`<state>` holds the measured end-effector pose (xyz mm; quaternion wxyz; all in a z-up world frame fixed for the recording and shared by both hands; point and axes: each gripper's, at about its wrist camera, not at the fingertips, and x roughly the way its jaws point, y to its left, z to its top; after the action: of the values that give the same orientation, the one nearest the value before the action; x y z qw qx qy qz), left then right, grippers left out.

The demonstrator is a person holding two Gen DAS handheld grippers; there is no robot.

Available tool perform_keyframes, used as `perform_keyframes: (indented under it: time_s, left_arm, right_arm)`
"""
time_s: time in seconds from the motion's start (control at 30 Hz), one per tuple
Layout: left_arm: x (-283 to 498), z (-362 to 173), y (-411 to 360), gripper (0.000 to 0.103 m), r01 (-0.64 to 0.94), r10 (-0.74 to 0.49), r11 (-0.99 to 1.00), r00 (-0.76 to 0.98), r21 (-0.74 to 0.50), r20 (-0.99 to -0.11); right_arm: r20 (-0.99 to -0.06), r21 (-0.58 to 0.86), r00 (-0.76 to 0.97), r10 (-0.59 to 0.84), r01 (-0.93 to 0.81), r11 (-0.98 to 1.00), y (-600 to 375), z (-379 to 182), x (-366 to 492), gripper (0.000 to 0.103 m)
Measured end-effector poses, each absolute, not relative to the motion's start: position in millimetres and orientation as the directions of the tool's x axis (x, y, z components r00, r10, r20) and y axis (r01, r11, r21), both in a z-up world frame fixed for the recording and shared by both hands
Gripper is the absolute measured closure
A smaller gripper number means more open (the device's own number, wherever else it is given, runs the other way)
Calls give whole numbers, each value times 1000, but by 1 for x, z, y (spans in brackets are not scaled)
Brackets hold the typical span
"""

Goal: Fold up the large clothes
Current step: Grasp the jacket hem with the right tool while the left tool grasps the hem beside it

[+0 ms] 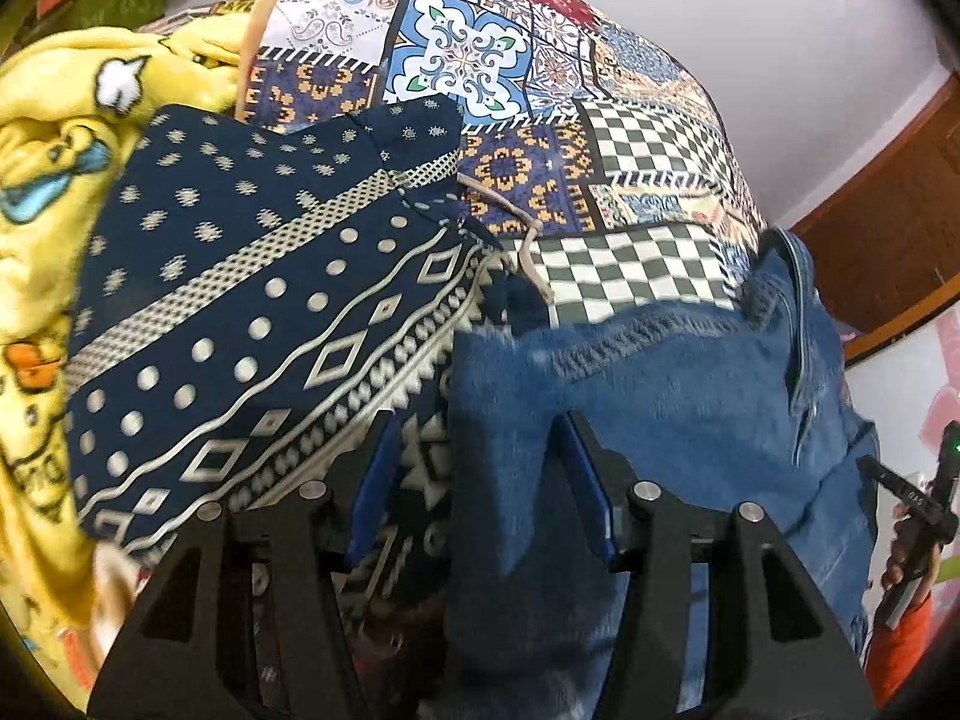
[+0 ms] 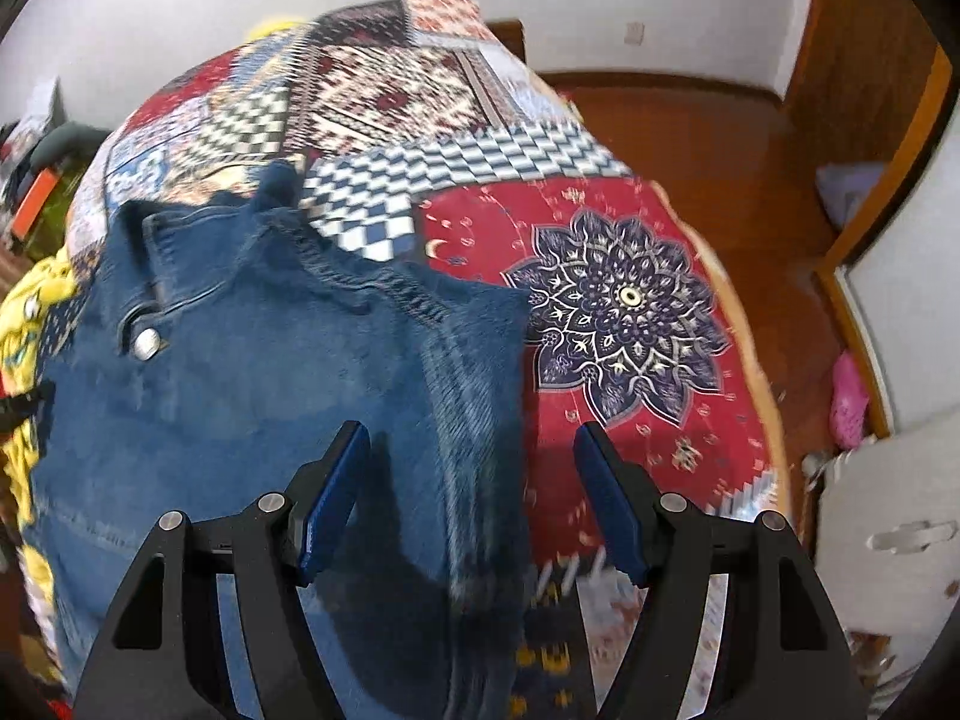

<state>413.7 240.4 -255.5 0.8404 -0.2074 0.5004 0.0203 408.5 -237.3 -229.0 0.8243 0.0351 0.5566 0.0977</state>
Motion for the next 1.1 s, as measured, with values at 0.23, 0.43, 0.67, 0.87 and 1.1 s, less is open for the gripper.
perform_keyframes:
  time_s: [0.23, 0.43, 0.67, 0.87, 1.1]
  left_arm:
    - [424, -246, 231, 91, -182, -194, 925, 527, -333, -828]
    - [412, -207, 222, 93, -173, -105, 950, 607, -260, -788]
    - [406, -149, 233, 93, -182, -31, 958, 701, -221, -712]
    - [432, -176, 248, 92, -243, 61, 962, 638, -125, -768]
    - [448, -227, 259, 90, -309, 76, 942, 569, -127, -819]
  right_arm:
    - [-894, 225, 365, 260, -136, 965, -233, -235, 429, 75]
    - [-869, 193, 420, 263, -203, 960, -218, -213, 430, 88]
    - [-803, 171, 520, 291, -266, 948, -197, -164, 445, 88]
    - [-811, 123, 527, 254, -270, 955, -172, -170, 470, 88]
    - [-847, 74, 498, 186, -236, 969, -168, -212, 482, 86]
